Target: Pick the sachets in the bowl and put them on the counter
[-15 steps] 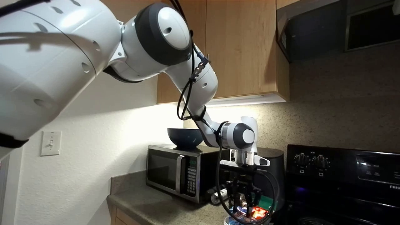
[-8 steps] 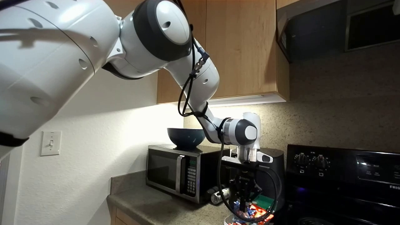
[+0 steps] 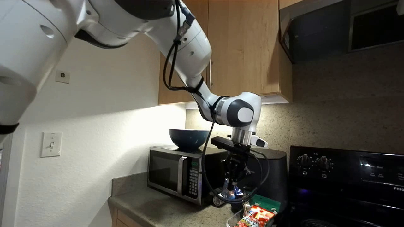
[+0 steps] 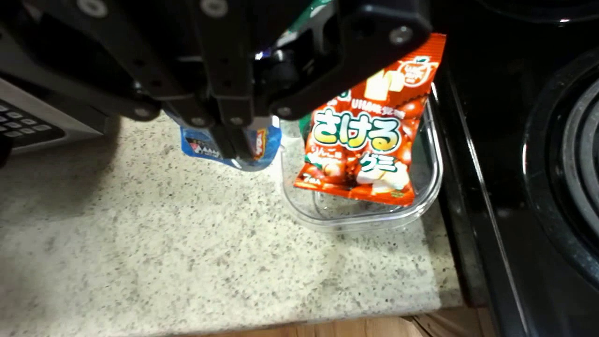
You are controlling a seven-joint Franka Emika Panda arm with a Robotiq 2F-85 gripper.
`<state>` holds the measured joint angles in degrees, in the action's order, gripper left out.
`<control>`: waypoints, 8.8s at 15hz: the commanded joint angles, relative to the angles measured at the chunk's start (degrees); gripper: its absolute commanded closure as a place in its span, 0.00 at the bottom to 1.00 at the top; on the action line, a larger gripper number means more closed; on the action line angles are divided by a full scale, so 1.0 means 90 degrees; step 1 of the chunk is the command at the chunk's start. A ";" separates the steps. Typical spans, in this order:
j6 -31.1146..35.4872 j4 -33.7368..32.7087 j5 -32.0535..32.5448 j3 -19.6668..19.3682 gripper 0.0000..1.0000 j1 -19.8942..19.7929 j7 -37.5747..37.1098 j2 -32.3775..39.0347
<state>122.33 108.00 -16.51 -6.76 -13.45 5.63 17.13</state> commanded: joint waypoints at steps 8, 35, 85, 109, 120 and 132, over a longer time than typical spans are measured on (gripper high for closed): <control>-0.0618 0.0006 0.0355 0.0435 1.00 0.0734 0.0202 -0.0098; -0.1462 -0.3175 0.1504 0.0407 0.49 0.1238 -0.0991 0.3033; -0.0945 -0.1966 0.1443 -0.0335 0.95 0.0978 -0.2562 0.1528; -0.2506 -0.3694 0.2117 0.0189 0.22 0.1528 -0.1656 0.2947; -0.1973 -0.2550 0.1745 -0.0243 0.00 0.0951 -0.2687 0.1835; -0.1081 -0.3660 0.1720 -0.0428 0.06 0.0365 -0.2885 0.3454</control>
<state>113.37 79.38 0.24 -10.93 -9.32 -20.57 44.64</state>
